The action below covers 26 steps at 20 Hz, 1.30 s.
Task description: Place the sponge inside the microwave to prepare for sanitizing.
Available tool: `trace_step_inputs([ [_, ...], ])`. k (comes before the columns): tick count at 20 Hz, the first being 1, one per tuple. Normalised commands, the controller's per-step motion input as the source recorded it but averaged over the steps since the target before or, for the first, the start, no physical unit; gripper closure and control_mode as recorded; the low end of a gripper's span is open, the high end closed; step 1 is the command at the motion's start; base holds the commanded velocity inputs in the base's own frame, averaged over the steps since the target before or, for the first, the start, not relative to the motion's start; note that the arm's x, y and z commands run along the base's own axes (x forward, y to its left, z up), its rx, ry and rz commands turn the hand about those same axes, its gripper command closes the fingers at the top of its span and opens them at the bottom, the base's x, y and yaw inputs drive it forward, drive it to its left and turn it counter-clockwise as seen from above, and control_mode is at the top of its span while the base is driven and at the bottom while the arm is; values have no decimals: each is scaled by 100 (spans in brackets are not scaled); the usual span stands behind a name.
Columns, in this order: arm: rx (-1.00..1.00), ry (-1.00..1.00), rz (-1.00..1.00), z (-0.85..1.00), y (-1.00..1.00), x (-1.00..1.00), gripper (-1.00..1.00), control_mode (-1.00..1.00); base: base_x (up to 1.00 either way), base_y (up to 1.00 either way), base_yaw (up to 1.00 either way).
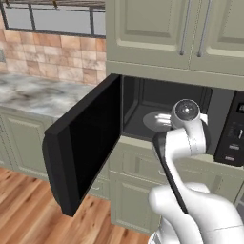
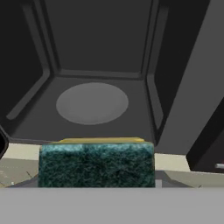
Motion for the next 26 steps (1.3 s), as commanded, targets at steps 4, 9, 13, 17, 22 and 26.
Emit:
trace_step_inputs([
  [4, 0, 0, 0, -4, -39, 53, 100, -100, 0, 0, 0],
  [9, 0, 0, 0, -24, -36, 52, 100, -100, 0, 0, 0],
  [13, 0, 0, 0, -30, -12, 52, 100, -100, 0, 0, 0],
  [17, 0, -2, 0, -2, 3, 46, 100, -100, 0, 0, 0],
  [22, 0, 0, 0, -4, -2, 44, 100, -100, 0, 0, 0],
  [26, 0, 0, 0, -25, -3, 33, 100, -100, 0, 0, 0],
])
